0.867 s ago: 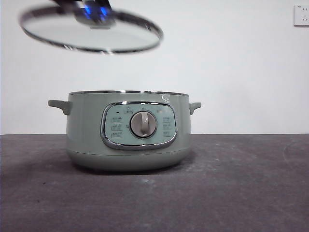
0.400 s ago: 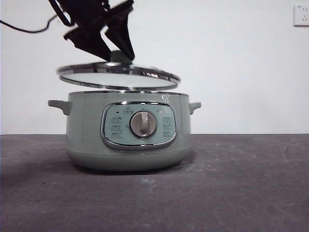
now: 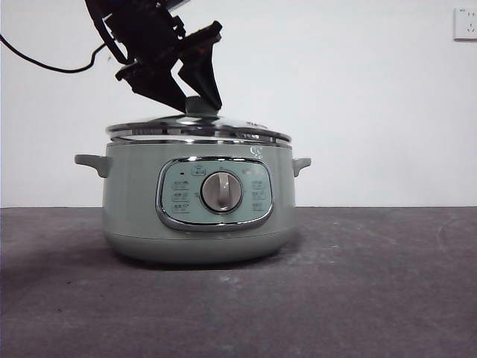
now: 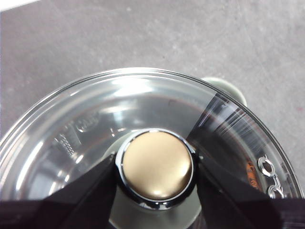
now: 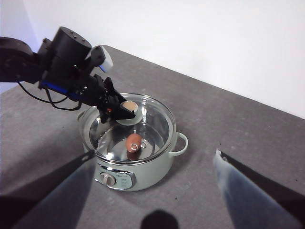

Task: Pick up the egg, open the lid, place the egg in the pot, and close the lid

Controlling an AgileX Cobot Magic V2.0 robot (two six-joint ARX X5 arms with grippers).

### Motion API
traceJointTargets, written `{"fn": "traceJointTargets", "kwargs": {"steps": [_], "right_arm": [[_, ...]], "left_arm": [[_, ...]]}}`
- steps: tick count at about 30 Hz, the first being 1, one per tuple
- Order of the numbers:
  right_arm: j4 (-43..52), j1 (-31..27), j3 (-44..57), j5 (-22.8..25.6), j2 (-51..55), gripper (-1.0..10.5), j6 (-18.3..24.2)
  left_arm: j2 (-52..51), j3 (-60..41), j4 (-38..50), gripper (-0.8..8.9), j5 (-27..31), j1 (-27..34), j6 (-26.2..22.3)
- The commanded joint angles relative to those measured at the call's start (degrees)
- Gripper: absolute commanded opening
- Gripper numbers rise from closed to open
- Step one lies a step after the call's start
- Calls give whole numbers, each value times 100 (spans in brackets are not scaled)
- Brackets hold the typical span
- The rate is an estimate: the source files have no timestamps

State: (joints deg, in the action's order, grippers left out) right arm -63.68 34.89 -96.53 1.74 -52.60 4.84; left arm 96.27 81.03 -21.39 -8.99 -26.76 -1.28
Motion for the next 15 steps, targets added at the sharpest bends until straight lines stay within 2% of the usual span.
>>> {"fn": "traceJointTargets", "kwargs": {"steps": [1, 10, 12, 13, 14, 15], "right_arm": [[13, 0, 13, 13, 11, 414, -98], [-162, 0, 13, 13, 15, 414, -138], [-203, 0, 13, 11, 11, 414, -140], [-219, 0, 13, 9, 11, 414, -140], [-234, 0, 13, 4, 11, 414, -140], [-245, 0, 13, -9, 9, 414, -140]], "left_arm": [[59, 46, 184, -9, -2, -17, -22], [96, 46, -17, 13, -11, -28, 22], [96, 44, -146, 149, -9, -28, 31], [96, 46, -181, 253, -7, -28, 50], [96, 44, -190, 400, -7, -28, 127], [96, 44, -186, 492, -9, -28, 170]]}}
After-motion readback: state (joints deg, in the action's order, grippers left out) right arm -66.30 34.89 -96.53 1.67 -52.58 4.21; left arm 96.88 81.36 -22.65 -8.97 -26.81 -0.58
